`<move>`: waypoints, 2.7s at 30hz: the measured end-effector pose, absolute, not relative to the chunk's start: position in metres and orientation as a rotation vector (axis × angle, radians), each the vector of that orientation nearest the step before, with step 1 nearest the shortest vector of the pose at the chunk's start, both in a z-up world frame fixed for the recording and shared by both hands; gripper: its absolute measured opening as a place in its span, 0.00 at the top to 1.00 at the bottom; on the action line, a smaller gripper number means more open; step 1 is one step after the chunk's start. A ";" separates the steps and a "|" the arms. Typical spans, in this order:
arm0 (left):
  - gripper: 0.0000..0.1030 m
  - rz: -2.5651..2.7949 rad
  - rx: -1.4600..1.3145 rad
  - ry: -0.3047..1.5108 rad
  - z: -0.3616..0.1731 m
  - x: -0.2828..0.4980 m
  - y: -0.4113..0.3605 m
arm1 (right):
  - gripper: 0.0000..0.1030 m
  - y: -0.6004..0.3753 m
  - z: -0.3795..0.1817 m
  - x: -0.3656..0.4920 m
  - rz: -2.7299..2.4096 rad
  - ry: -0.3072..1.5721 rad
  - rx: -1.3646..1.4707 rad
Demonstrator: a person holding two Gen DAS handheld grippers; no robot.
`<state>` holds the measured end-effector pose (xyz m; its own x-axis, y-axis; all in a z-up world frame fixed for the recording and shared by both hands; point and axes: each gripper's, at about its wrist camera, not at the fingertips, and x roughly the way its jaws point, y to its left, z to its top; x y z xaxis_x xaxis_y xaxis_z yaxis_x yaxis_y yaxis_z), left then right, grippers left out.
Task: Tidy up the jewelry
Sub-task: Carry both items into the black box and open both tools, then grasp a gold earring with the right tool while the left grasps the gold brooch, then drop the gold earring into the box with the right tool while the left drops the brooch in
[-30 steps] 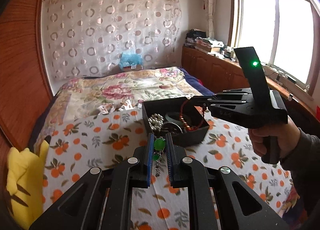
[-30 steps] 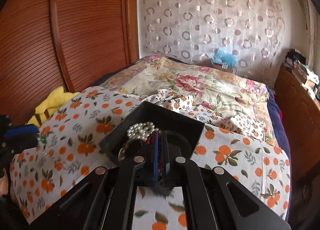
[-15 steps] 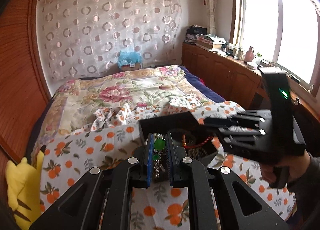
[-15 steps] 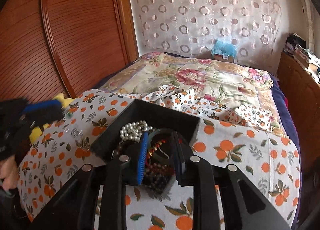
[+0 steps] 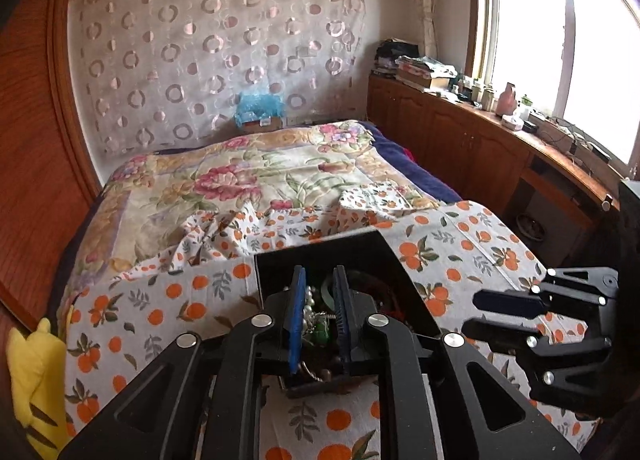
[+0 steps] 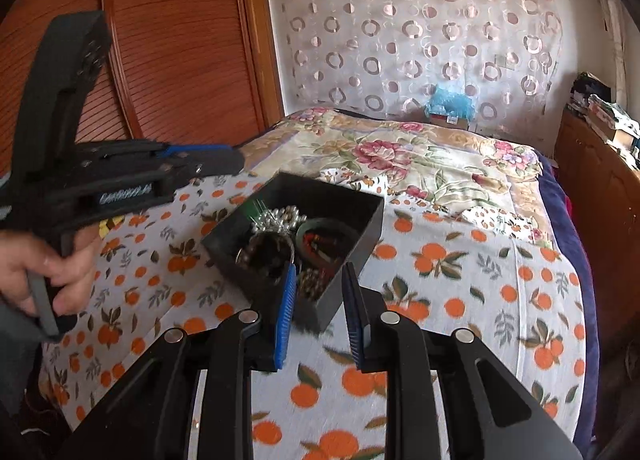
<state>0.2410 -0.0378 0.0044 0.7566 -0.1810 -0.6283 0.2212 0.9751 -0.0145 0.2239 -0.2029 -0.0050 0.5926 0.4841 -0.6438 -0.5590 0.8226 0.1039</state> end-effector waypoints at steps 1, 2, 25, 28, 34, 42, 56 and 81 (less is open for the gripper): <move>0.78 -0.221 0.062 0.681 0.003 0.239 -0.037 | 0.75 -0.203 -0.007 0.220 0.611 0.714 -0.115; 0.73 -0.222 0.064 0.681 0.001 0.236 -0.036 | 0.75 -0.203 -0.009 0.213 0.617 0.715 -0.114; 0.72 -0.280 0.109 0.792 -0.065 0.137 -0.016 | 0.75 -0.150 -0.075 0.123 0.740 0.896 -0.281; 0.72 -0.286 0.104 0.805 -0.071 0.131 -0.015 | 0.82 -0.147 -0.077 0.123 0.730 0.898 -0.317; 0.72 -0.311 0.084 0.823 -0.078 0.119 -0.020 | 0.88 -0.155 -0.073 0.120 0.708 0.885 -0.338; 0.67 -0.376 0.093 0.834 -0.083 0.106 -0.042 | 0.89 -0.182 -0.062 0.133 0.665 0.855 -0.268; 0.83 -0.390 0.160 0.872 -0.101 0.110 -0.061 | 0.88 -0.197 -0.055 0.138 0.659 0.837 -0.222; 0.87 -0.268 0.140 0.721 -0.044 0.158 -0.031 | 0.88 -0.184 0.003 0.201 0.654 0.725 -0.172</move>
<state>0.1579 -0.0310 -0.0444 0.7189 -0.1935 -0.6677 0.2892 0.9567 0.0341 0.2008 -0.1844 0.0032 0.5610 0.4948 -0.6637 -0.6095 0.7894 0.0733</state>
